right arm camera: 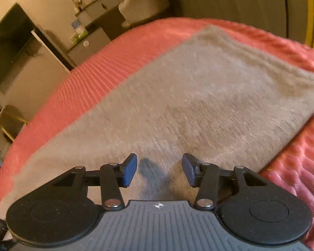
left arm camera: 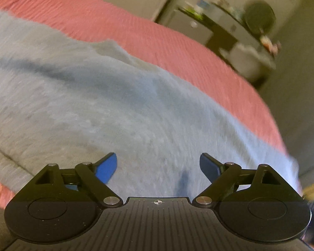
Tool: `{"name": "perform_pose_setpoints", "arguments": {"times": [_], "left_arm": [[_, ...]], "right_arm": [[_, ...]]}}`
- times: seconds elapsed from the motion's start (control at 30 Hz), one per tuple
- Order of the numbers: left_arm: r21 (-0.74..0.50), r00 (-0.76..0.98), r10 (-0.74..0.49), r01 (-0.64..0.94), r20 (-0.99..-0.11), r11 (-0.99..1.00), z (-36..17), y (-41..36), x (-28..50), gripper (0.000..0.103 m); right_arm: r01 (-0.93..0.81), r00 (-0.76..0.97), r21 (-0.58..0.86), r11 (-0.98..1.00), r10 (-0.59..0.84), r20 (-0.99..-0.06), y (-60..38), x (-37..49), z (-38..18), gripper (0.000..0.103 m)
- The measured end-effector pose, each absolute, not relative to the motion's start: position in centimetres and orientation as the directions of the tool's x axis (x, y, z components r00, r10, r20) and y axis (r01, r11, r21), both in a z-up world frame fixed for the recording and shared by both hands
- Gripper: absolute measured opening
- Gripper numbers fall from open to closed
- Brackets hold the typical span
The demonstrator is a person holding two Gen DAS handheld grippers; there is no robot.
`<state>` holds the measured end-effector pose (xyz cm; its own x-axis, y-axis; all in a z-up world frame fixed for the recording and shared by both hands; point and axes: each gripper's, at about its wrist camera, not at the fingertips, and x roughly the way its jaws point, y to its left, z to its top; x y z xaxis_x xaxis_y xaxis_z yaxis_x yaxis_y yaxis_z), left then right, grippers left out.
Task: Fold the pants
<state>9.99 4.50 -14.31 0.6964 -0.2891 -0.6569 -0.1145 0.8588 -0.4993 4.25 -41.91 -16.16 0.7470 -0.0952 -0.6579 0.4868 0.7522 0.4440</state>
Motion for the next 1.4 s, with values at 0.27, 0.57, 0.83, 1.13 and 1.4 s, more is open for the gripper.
{"name": "perform_pose_setpoints", "arguments": {"times": [0.27, 0.57, 0.83, 1.13, 1.4], "left_arm": [[-0.604, 0.709, -0.454, 0.050, -0.539, 0.795, -11.4, 6.1, 13.3, 0.092], [-0.512, 0.702, -0.215, -0.244, -0.679, 0.824, -15.9, 11.2, 18.1, 0.062], [-0.758, 0.805, -0.177, -0.423, -0.566, 0.497, -17.4, 21.5, 14.6, 0.040], [-0.560, 0.741, 0.159, -0.612, -0.652, 0.559, -13.5, 24.2, 9.1, 0.075], [-0.628, 0.761, -0.265, -0.229, -0.592, 0.744, -10.8, 10.2, 11.4, 0.095]], "right_arm": [[0.411, 0.771, 0.438, 0.800, -0.048, -0.636, -40.2, 4.5, -16.3, 0.086], [0.421, 0.783, 0.484, 0.767, -0.038, -0.621, -40.8, 4.2, -16.7, 0.086], [0.421, 0.800, 0.540, 0.729, -0.018, -0.600, -41.1, 3.5, -16.7, 0.086], [0.407, 0.831, 0.638, 0.654, 0.024, -0.555, -42.3, 2.7, -17.1, 0.086], [0.417, 0.799, 0.538, 0.733, -0.014, -0.601, -41.0, 3.8, -16.6, 0.086]]}}
